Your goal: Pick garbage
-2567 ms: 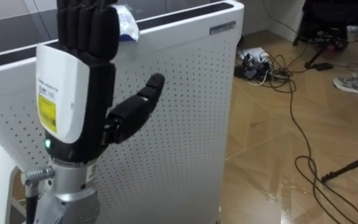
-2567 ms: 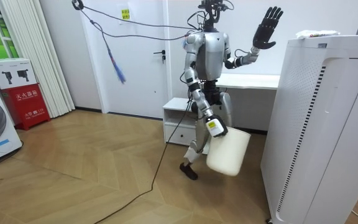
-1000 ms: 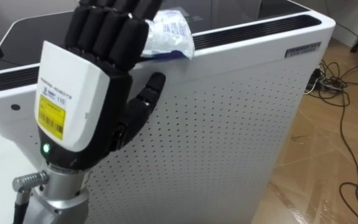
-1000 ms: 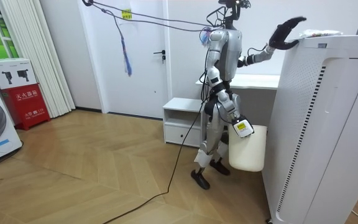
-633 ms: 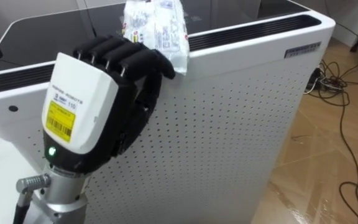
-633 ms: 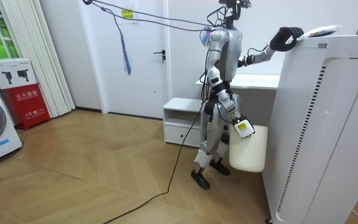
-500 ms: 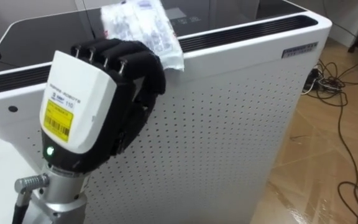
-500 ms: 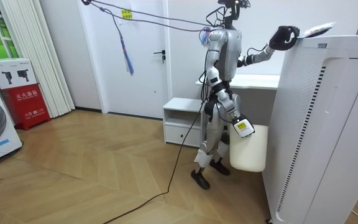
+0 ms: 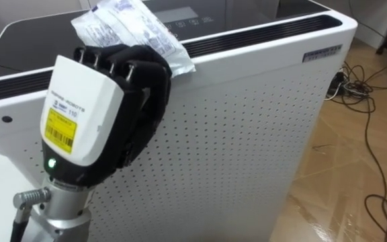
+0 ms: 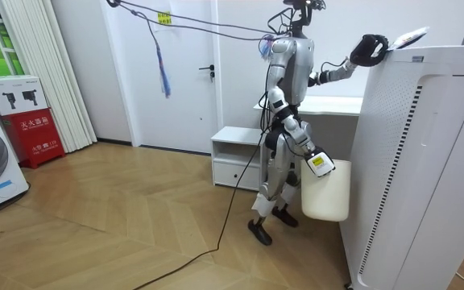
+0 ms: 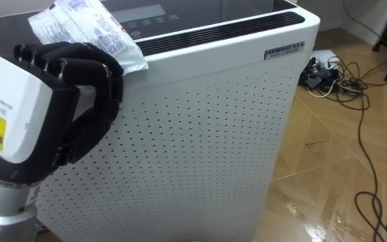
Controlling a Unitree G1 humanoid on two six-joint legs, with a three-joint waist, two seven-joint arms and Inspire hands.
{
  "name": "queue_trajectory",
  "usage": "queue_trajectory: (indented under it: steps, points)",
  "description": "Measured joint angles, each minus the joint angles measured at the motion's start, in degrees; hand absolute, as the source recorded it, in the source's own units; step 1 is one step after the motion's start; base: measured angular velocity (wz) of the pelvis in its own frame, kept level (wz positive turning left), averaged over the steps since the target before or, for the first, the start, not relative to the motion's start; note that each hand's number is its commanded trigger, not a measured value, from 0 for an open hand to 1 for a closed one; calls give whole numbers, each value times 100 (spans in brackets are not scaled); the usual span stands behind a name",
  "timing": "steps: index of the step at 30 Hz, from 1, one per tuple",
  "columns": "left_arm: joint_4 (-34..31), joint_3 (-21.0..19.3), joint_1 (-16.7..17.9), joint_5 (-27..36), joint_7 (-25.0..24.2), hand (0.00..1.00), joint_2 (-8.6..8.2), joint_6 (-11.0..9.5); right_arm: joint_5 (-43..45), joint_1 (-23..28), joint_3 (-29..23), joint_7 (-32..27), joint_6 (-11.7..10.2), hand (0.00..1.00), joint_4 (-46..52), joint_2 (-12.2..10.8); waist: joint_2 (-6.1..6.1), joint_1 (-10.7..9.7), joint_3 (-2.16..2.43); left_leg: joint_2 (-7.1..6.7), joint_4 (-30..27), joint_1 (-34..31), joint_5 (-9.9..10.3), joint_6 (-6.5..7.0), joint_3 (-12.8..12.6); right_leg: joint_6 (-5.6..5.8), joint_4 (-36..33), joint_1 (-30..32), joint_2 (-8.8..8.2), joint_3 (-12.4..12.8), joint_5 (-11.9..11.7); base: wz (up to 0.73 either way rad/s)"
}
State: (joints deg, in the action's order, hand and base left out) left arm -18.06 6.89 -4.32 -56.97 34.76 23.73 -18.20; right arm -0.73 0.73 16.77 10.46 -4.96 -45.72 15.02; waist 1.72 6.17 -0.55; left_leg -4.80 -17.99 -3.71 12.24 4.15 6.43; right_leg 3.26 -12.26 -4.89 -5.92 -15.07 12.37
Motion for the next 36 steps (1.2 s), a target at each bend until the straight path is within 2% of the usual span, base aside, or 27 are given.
queue_trajectory:
  steps: [8, 14, 18, 22, 27, 31, 36]
  points:
    - [-6, 1, 37, 33, 22, 100, -27, 12, -3, 103, 10, -1, -4, 100, 110, 55, 24, 18, 18, 0, 45, 36, -17, -18, 11, -9, 51, -48, 10, -1, -6, 0]
    - [-105, 17, 39, 1247, -253, 100, -73, -166, -2, 106, 31, 7, -78, 100, 103, 56, 21, -6, 21, -7, 44, 45, -20, -16, 41, -9, 65, -74, 2, -63, -6, 3]
    - [-594, 35, 42, 2243, -655, 100, -181, -180, -8, 106, 145, 4, -174, 100, 94, 45, 5, -9, 26, -8, 44, 34, -22, -20, 79, -9, 64, -84, 5, -85, -6, 5]
    - [-1118, 134, 40, 3102, -1121, 100, -290, -350, -10, 105, 342, -43, -320, 100, -75, -18, 0, 18, 26, -15, 49, 50, -25, -23, 106, -9, 66, -110, 4, -126, -6, 4]
    - [-1382, 139, 39, 3434, -1586, 100, -452, -395, -25, 105, 412, -39, -321, 100, -114, -36, -20, 19, 16, -15, 55, 48, -48, -36, 138, -9, 65, -117, 4, -178, -6, 3]
    - [-1401, 161, 39, 3731, -1843, 100, -523, -412, -24, 105, 448, -49, -320, 100, -115, -46, -92, 27, -8, 0, 59, 31, -73, -63, 158, -10, 53, -106, 18, -241, -5, 2]
    - [-1402, 180, 39, 4066, -2061, 100, -530, -426, -24, 102, 445, -58, -320, 100, -115, -67, -145, 39, 20, 7, 56, -114, -82, -71, 177, -46, 41, 7, 34, -258, -26, 2]
